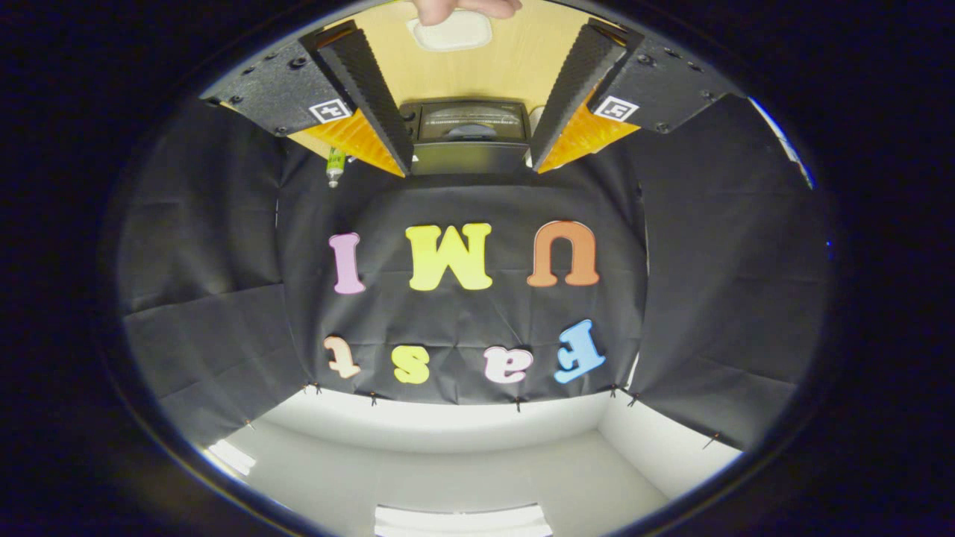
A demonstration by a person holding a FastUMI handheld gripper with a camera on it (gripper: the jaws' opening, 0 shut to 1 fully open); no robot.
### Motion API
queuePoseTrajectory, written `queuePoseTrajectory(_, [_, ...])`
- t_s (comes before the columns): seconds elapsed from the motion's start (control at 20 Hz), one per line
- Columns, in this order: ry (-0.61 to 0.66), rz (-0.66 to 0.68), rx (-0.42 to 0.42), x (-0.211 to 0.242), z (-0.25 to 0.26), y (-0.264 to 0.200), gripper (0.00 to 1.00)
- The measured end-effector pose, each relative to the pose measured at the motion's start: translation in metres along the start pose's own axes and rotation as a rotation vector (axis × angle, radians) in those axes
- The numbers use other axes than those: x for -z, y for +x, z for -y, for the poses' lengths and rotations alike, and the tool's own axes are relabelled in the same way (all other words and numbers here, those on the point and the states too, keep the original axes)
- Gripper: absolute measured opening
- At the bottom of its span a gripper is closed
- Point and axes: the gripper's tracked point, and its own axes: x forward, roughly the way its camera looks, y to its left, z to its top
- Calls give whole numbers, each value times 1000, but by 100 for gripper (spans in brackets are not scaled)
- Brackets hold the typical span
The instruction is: Open the toaster oven, put the food inside, and close the toaster oven door.
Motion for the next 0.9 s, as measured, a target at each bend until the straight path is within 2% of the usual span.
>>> queuePoseTrajectory(0.1, [-1, 2, -16, 4, -12, -17, 100])
queuePoseTrajectory(0.3, [-14, 44, 9, 6, -22, -33, 100])
queuePoseTrajectory(0.5, [-3, 25, 32, 15, -24, -30, 100])
queuePoseTrajectory(0.65, [-8, -2, 80, 21, -15, -27, 100])
queuePoseTrajectory(0.9, [-36, -14, 69, 23, -26, -21, 100])
